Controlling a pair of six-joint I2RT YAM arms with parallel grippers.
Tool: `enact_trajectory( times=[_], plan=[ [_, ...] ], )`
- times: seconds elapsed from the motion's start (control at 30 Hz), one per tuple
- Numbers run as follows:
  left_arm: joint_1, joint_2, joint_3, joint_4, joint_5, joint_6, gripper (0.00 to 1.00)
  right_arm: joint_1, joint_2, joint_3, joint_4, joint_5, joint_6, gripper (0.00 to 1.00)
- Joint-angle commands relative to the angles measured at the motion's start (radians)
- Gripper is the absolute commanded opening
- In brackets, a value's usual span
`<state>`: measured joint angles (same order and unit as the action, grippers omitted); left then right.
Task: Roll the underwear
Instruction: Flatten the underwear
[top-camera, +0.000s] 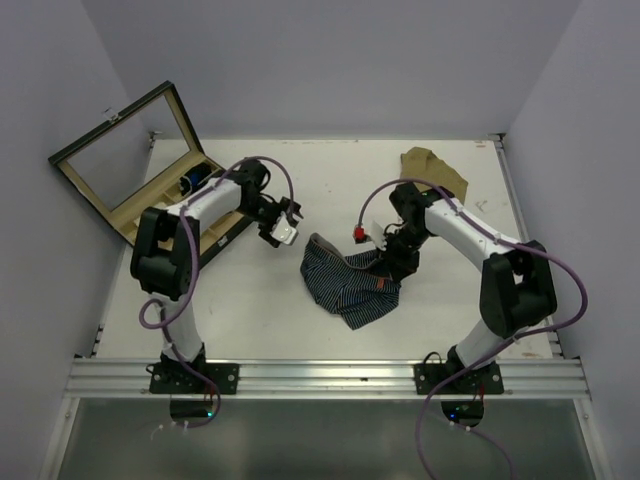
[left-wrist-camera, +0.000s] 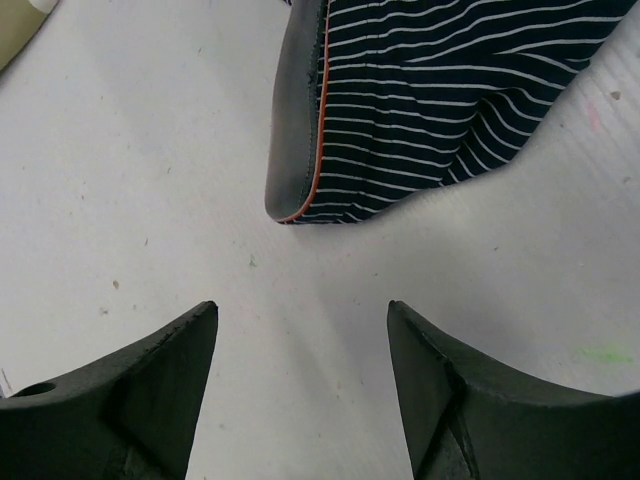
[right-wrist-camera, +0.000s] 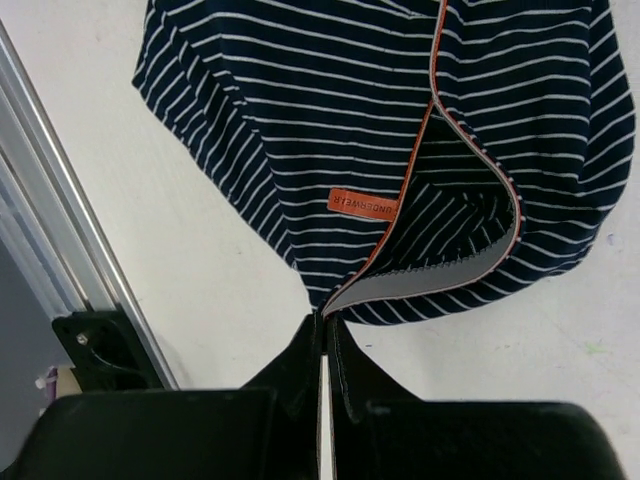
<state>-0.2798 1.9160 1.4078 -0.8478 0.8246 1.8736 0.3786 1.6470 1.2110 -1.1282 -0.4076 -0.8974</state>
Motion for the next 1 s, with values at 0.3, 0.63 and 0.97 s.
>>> enact_trajectory(
  times=[0.3, 0.63, 0.97],
  plan=[
    [-0.119, 0.146, 0.152, -0.011, -0.013, 0.136, 0.68, -0.003, -0.099, -0.131, 0.126, 0.144, -0.156, 0.0],
    [-0.197, 0.244, 0.269, -0.092, -0.041, 0.151, 0.53, -0.001, -0.131, -0.199, 0.188, 0.202, -0.215, 0.0],
    [-0.231, 0.278, 0.303, -0.215, -0.102, 0.22, 0.46, -0.001, -0.139, -0.208, 0.205, 0.207, -0.224, 0.0]
  ],
)
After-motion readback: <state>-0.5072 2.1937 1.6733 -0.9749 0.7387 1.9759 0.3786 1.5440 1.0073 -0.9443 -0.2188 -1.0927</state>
